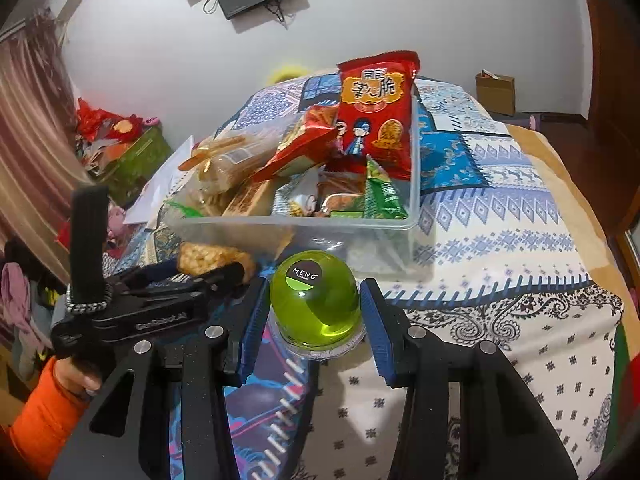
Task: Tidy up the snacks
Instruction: 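Grasp the rice cracker block with the left gripper while the right grasps the green jelly cup, then lower the rice cracker block and green jelly cup into the clear box, release both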
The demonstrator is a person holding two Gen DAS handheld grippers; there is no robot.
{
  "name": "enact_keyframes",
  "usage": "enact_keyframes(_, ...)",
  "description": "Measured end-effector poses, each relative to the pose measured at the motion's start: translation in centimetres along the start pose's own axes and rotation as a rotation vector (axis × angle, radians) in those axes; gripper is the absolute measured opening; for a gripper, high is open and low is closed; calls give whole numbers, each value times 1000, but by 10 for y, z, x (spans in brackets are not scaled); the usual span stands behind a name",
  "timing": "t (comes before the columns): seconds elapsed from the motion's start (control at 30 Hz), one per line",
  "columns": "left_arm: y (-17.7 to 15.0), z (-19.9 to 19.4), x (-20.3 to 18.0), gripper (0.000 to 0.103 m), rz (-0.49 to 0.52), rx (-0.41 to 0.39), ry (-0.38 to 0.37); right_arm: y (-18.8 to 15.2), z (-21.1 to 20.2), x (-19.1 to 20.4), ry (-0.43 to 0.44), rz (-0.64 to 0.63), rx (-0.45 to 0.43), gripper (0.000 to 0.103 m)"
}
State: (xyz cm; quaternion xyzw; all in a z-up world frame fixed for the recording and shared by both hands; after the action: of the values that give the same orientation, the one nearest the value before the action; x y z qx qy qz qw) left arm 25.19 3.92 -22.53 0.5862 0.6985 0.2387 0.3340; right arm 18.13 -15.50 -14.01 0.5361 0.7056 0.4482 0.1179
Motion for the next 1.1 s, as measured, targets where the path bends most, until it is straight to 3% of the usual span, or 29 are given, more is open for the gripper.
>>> enact_keyframes(0.1, 0, -4, 3, 83, -30, -24, -45, 2, 1, -2, -4, 0, -3, 43)
enact_keyframes(0.2, 0, -10, 3, 78, -6, -37, -36, 5, 0, -5, 6, 12, -12, 43)
enact_keyframes(0.43, 0, -46, -5, 76, 46, -96, -40, 10, -2, -5, 19, 30, -36, 43)
enact_keyframes(0.53, 8, -63, -8, 76, 46, -132, -67, 18, -9, -4, 35, 42, -69, 32)
enact_keyframes(0.63, 18, -72, -11, 77, 37, -160, -88, 30, -13, 0, 33, 26, -93, 31)
enact_keyframes(0.83, 19, -84, -11, 77, 20, -171, -103, 17, -4, 2, -1, -32, -34, 32)
enact_keyframes(0.9, 14, -83, -9, 77, 10, -155, -105, 6, 3, 0, -15, -39, 2, 44)
enact_keyframes(0.97, 8, -81, -8, 77, 3, -139, -108, -1, 11, -2, -19, -33, 35, 48)
enact_keyframes(1.1, -1, -79, -5, 77, -15, -123, -107, -13, 30, -4, -32, -44, 100, 49)
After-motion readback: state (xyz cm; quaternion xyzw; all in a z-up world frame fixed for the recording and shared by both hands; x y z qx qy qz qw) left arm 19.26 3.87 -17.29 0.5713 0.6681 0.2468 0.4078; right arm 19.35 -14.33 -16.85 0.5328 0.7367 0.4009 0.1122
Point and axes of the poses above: each gripper's, at about its wrist camera, not at the fingertips, and z roughly the way its jaws point, x to its left, y to its top, the point moved 1 cm from there along z, roughly the way its jaws point, and after that the axes turned 10 degrees about -x, right-handed, at the moved point
